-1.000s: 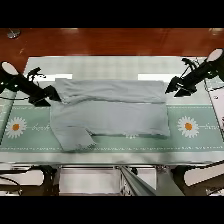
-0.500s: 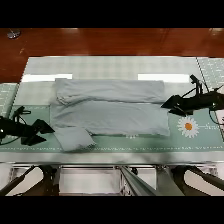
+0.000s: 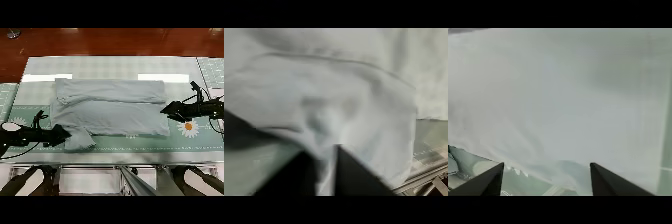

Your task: Fold the shirts.

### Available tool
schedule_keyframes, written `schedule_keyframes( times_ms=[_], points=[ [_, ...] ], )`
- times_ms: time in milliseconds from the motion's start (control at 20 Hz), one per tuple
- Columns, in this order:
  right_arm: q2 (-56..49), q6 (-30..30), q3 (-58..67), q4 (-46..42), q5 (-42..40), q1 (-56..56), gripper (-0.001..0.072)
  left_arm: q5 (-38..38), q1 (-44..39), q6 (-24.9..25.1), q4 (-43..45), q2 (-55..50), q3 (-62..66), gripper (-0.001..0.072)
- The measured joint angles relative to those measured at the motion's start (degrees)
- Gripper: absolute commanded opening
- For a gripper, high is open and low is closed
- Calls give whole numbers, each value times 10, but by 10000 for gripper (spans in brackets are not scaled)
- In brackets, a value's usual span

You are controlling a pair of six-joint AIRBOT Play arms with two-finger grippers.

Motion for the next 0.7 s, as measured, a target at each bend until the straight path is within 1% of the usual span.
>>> schedule_keyframes(
  times_ms=[50, 200, 350, 500, 700],
  points=[
    [0, 6, -1, -24, 5, -21, 617, -1, -7, 9, -12, 1, 0, 19],
    [9, 53, -17, -120, 34, -62, 617, -7, -18, 22, -22, 2, 3, 19],
    [21, 83, -51, -169, 39, -54, 617, -11, -22, 28, -27, 3, 5, 18],
    [21, 100, -75, -185, 31, -21, 617, -14, -24, 31, -29, 3, 6, 19],
    [-7, 103, -85, -149, 11, 26, 617, -15, -25, 32, -32, 3, 6, 19]
  ],
)
